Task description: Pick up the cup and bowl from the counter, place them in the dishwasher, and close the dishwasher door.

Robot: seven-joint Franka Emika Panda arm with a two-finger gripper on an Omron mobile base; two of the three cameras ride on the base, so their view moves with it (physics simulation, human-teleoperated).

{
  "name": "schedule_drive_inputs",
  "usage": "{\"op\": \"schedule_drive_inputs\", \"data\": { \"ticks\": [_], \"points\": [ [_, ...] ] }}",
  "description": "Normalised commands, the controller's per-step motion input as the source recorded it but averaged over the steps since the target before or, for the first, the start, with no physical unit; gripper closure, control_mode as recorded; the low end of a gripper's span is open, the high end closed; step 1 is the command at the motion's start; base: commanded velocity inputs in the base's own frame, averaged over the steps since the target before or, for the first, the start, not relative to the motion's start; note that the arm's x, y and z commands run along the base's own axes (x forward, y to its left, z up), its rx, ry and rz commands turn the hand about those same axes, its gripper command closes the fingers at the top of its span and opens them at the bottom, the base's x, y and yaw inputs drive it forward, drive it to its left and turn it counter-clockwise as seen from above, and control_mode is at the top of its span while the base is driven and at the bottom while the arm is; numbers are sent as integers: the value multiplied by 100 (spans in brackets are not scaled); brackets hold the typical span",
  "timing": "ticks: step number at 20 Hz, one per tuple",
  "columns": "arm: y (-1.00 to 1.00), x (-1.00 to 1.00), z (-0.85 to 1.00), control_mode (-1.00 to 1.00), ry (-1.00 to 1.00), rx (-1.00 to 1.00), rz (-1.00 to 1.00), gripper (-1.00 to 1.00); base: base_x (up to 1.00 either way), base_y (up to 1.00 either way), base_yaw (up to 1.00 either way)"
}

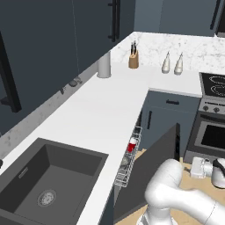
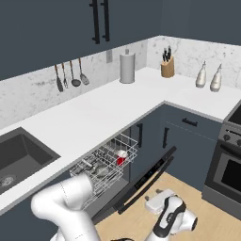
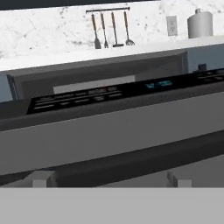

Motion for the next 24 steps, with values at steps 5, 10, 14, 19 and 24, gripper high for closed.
{"op": "schedule_drive_inputs", "data": {
  "ticks": [5, 10, 14, 19, 24],
  "points": [
    [0, 57, -90, -100, 0, 0, 0, -100, 0, 0, 0],
    [6, 48, -95, -100, 0, 0, 1, -100, 0, 0, 0],
    [65, 8, -11, -100, -15, 32, 14, -100, 0, 0, 0],
    [69, 0, 13, -100, 0, 92, 16, -100, 0, 0, 0],
    [96, 10, 0, -100, 0, 85, 21, -100, 0, 0, 0]
  ]
}}
